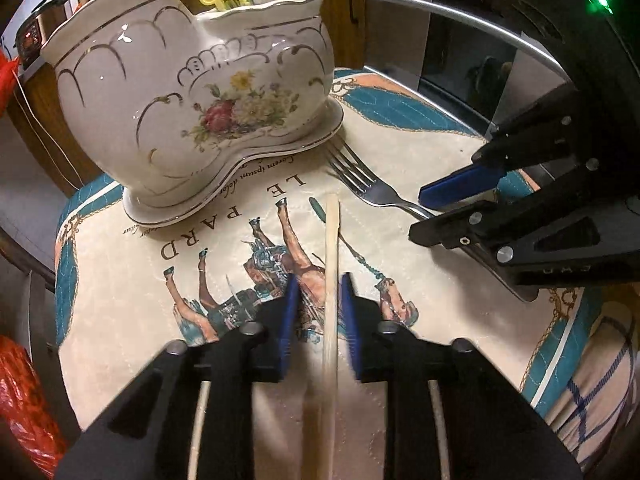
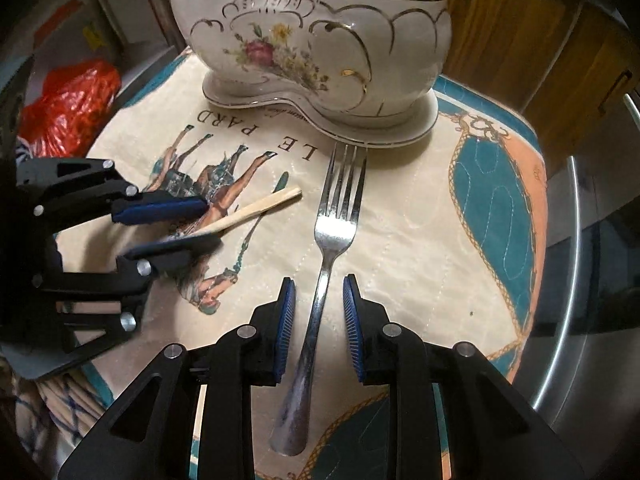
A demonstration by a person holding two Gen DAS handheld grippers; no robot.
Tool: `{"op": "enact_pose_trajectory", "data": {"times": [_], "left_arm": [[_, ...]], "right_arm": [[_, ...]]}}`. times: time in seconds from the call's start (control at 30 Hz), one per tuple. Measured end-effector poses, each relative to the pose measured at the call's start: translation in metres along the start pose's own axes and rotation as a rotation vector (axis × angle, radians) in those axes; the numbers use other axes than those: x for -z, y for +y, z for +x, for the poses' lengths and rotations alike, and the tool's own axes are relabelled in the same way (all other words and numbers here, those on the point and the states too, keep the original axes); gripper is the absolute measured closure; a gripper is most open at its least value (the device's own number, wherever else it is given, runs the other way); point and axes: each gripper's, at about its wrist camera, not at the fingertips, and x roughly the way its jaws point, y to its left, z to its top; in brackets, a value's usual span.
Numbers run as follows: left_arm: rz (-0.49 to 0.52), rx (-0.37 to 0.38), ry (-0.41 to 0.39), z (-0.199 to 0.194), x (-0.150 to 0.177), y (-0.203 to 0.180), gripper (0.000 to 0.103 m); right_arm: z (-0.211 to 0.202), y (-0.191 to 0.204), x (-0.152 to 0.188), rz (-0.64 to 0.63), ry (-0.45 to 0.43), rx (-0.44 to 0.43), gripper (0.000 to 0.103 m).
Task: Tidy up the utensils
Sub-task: 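Grasp the last wooden chopstick with the left tool while the right tool grasps the silver fork, then lift the chopstick over the tall vase while the right tool carries the silver fork over the pot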
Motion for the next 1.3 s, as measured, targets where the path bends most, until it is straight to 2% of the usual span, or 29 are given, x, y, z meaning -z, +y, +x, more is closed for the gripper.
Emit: {"op": "enact_pose_trajectory", "data": {"times": [0.07, 0.17, 0.37, 0.57, 0.8, 0.9, 1.0, 1.17, 1.3], "left_arm": [[-0.002, 0.017, 0.011, 0.001, -0.001, 0.002, 0.096], [-0.014, 0.024, 0.023, -0.001, 0.003, 0.010, 0.097], [-0.039, 0.085, 0.081, -0.009, 0.010, 0.028, 0.097], [0.030, 0.088, 0.221, -0.008, -0.001, 0.031, 0.096], [0.084, 0.080, 0.330, 0.000, -0.017, 0.025, 0.096], [0.089, 0.084, 0.341, 0.001, -0.022, 0.025, 0.096], [0.072, 0.084, 0.316, 0.000, -0.021, 0.028, 0.097], [0.005, 0.106, 0.228, -0.009, -0.013, 0.035, 0.097], [-0.050, 0.128, 0.107, -0.031, -0.003, 0.048, 0.097]], "right_arm": [[0.001, 0.001, -0.003, -0.011, 0.022, -0.007, 0.091], [0.001, 0.000, -0.003, -0.026, 0.055, -0.009, 0.094], [0.002, -0.009, -0.004, -0.020, 0.153, -0.039, 0.095], [0.012, -0.006, -0.021, -0.029, 0.295, -0.036, 0.094], [0.019, -0.006, -0.031, -0.022, 0.375, -0.033, 0.094], [0.019, -0.003, -0.030, -0.028, 0.367, -0.020, 0.095], [0.014, -0.003, -0.025, -0.024, 0.317, -0.016, 0.096], [-0.011, -0.012, -0.005, 0.031, 0.203, -0.081, 0.097], [-0.039, -0.022, 0.002, 0.066, 0.082, -0.127, 0.097]]}}
